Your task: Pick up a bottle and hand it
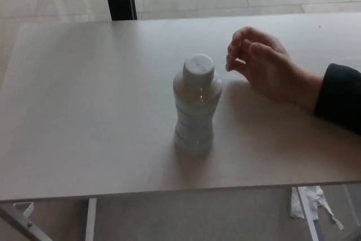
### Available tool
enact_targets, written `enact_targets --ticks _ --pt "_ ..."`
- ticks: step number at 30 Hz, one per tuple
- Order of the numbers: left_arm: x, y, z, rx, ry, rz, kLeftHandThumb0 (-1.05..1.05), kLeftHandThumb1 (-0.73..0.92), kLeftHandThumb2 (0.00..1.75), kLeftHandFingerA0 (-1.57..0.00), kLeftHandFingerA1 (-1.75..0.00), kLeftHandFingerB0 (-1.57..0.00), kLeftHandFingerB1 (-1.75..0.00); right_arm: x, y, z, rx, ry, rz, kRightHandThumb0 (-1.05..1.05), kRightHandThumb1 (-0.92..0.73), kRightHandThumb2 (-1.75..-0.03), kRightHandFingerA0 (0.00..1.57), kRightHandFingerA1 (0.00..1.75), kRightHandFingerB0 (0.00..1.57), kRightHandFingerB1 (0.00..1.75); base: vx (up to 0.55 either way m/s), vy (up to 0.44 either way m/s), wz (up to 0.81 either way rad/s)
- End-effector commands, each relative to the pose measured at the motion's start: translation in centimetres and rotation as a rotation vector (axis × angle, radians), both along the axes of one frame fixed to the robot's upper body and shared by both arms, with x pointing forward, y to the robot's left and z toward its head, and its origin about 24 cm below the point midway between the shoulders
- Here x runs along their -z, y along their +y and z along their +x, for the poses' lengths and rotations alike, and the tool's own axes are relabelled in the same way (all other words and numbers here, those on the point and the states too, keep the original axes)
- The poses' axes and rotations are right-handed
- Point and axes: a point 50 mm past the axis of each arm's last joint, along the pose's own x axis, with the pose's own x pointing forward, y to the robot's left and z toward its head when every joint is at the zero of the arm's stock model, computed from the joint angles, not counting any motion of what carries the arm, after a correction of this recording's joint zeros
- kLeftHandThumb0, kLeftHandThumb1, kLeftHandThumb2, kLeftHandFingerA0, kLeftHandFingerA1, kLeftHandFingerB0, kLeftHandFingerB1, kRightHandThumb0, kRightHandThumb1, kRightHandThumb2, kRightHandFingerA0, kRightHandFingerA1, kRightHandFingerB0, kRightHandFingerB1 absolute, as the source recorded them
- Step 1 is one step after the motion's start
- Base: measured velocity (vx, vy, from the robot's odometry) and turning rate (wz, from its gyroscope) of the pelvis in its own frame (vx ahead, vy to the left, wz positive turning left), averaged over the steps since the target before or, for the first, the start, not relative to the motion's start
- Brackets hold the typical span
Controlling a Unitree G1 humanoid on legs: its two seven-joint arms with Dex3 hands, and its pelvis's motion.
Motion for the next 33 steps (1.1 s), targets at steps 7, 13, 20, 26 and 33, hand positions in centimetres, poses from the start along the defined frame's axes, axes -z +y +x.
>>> enact_targets --ticks 7,13,20,26,33 --pt "-9.4 -6.1 7.4 0.117 -0.155 0.181 -0.46 0.52 0.55 -0.43 -0.53 -0.38 -0.40 -0.5 -0.1 0.2 -0.020 -0.102 0.052 -0.77 -0.59 -0.58 0.47 0.59 0.31 0.46 0.00 0.000 0.00" --pt "-7.4 -13.0 9.3 0.492 -0.004 0.278 -0.53 0.45 0.76 -0.35 -0.59 -0.29 -0.51 -0.7 -0.4 0.4 -0.024 -0.103 0.050 -0.76 -0.45 -0.87 0.43 0.63 0.27 0.55 0.00 0.000 0.00" --pt "-3.9 -20.5 10.0 0.794 0.096 0.239 -0.39 0.38 0.97 -0.02 -0.52 0.00 -0.50 -0.2 -0.6 0.6 -0.028 -0.108 0.071 -0.78 -0.44 -0.87 0.38 0.61 0.26 0.54 0.00 0.000 0.00" --pt "-1.6 -24.6 9.5 0.938 0.126 0.159 -0.66 0.38 0.84 -0.05 -0.54 -0.02 -0.45 -0.3 -0.8 0.9 -0.037 -0.133 0.087 -0.76 -0.56 -0.57 0.48 0.58 0.34 0.47 0.00 0.000 0.00" --pt "-0.2 -27.2 9.2 1.057 0.146 0.160 -0.64 0.40 0.87 0.00 -0.53 -0.02 -0.41 -0.4 -0.6 1.0 -0.047 -0.134 0.074 -0.88 -0.46 -0.88 0.46 0.63 0.30 0.54 0.00 0.000 0.00"
